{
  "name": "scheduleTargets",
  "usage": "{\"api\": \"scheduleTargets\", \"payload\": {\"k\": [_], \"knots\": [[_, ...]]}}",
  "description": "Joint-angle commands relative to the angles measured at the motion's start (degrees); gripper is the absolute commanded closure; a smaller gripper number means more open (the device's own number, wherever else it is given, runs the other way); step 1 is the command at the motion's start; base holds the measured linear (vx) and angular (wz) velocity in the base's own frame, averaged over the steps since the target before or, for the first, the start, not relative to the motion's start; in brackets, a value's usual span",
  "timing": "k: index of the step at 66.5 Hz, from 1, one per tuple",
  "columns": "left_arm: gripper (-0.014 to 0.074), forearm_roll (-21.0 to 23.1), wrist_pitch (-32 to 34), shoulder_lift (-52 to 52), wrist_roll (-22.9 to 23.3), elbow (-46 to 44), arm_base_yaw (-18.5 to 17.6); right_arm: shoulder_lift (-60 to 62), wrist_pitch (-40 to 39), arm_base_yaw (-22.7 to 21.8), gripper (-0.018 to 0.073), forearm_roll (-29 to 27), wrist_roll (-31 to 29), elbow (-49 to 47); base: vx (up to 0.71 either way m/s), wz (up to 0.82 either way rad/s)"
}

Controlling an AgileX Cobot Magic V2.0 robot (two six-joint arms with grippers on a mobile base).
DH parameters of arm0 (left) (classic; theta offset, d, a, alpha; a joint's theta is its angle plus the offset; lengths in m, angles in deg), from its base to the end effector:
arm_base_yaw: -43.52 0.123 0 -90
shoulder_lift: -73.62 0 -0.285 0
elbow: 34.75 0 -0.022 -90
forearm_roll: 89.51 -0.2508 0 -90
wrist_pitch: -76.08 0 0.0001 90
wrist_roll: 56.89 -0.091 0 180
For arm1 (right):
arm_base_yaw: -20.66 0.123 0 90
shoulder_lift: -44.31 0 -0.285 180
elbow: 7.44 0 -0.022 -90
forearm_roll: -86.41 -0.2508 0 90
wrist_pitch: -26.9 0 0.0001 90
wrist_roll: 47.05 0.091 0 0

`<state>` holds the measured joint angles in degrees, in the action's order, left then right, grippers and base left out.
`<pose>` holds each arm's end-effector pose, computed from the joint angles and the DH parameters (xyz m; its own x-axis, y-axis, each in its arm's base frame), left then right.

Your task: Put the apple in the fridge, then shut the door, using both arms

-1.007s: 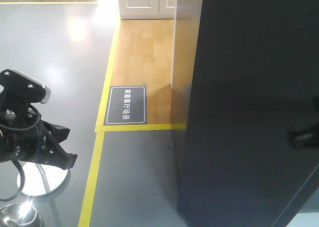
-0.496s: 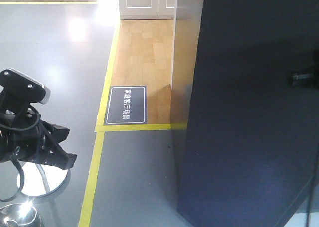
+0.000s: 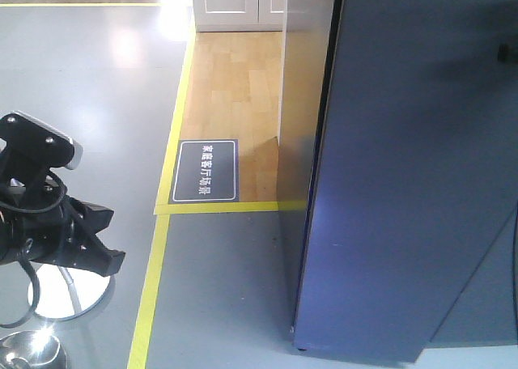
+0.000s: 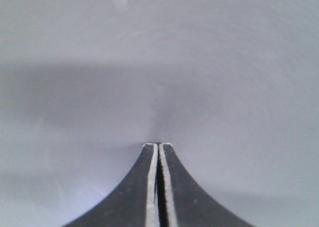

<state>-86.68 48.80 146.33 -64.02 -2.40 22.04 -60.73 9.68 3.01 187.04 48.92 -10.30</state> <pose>0.2136 -0.0863 0.2899 -0.5937 0.3200 -0.7383 0.4308 0.9014 0.0443 0.3965 -0.0985 0.3436 -0.2549 -0.0090 -0.9669 0.0000 1.0000 -0.0093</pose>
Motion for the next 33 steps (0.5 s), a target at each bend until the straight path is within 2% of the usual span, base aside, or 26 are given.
{"api": "scheduleTargets", "payload": {"k": [1, 33], "knots": [[0.0603, 0.3, 3.3, -1.3, 0.4, -1.2, -0.1, -0.8, -6.4, -0.9, 0.0563, 1.3, 6.8, -6.0, 0.0, 0.0], [0.0603, 0.3, 3.3, -1.3, 0.4, -1.2, -0.1, -0.4, -8.2, -0.9, 0.0563, 1.3, 7.6, -6.2, 0.0, 0.0]]}}
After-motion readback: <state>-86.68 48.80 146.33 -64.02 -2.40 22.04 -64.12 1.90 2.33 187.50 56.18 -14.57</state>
